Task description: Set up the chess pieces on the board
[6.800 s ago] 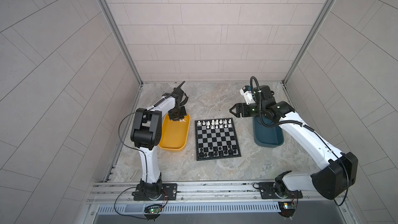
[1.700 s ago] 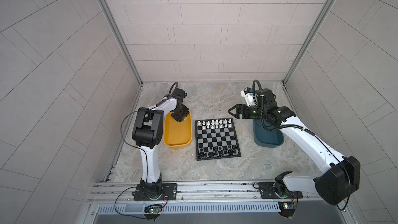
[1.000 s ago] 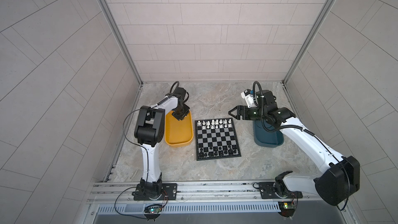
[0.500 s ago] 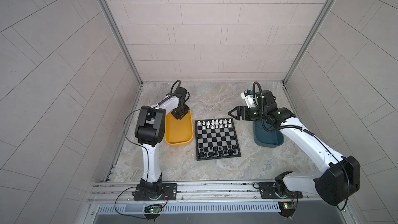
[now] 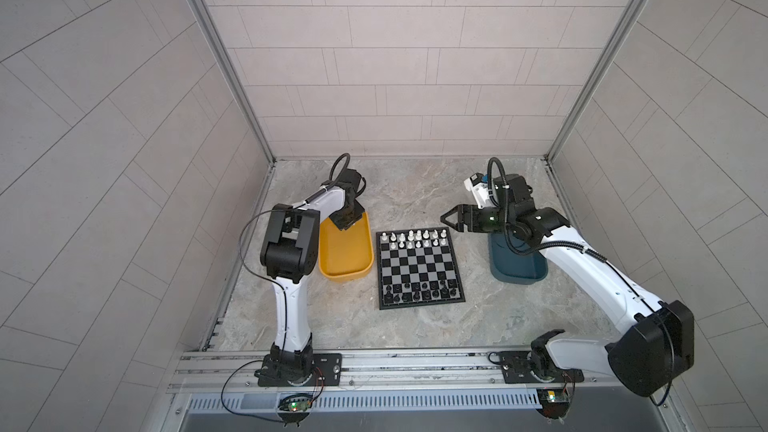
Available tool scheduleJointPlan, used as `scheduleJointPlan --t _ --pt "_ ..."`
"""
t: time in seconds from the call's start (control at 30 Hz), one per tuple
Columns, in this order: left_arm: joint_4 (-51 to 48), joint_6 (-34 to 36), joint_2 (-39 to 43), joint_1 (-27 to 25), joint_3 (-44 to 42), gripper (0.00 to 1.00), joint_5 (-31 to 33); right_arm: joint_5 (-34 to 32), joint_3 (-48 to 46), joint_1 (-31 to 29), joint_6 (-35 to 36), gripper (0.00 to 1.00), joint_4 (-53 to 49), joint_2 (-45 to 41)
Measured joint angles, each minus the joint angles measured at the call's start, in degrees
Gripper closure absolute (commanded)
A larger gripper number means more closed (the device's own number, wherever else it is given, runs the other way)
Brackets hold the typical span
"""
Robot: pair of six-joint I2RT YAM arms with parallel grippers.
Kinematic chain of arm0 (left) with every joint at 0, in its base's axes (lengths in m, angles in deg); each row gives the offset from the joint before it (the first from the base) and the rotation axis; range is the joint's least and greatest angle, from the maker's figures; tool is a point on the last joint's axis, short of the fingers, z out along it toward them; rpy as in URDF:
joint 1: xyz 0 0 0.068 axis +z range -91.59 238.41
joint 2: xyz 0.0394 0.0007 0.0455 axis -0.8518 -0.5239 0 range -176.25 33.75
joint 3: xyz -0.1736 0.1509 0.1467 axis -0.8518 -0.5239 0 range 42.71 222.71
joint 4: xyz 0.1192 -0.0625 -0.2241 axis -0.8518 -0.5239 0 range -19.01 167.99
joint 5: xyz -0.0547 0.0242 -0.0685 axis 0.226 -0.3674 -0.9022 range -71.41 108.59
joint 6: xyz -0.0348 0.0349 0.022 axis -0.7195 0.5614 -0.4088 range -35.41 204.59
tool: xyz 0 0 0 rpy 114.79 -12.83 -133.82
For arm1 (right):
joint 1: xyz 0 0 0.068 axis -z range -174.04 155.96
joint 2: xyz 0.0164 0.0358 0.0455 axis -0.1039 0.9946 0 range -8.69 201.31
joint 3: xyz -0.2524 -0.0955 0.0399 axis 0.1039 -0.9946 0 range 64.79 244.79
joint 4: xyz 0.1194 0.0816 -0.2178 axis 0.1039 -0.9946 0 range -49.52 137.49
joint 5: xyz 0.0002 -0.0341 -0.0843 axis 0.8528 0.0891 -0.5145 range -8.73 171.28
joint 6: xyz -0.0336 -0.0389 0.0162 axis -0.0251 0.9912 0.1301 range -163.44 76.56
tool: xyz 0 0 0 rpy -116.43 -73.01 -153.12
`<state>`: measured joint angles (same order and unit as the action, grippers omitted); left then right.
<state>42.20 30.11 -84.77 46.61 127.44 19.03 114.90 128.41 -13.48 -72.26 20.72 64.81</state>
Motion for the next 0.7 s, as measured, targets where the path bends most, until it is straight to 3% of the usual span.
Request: scheduleJointPlan --t 0.43,0.7 --pt "2.8 0.5 0.0 0.0 -0.7 0.69 1.6 0.4 0.0 0.0 0.0 0.19 0.0 0.0" --pt "4.3 0.6 0.3 0.0 -1.5 0.77 2.1 0.4 0.0 0.0 0.0 0.19 0.0 -0.5"
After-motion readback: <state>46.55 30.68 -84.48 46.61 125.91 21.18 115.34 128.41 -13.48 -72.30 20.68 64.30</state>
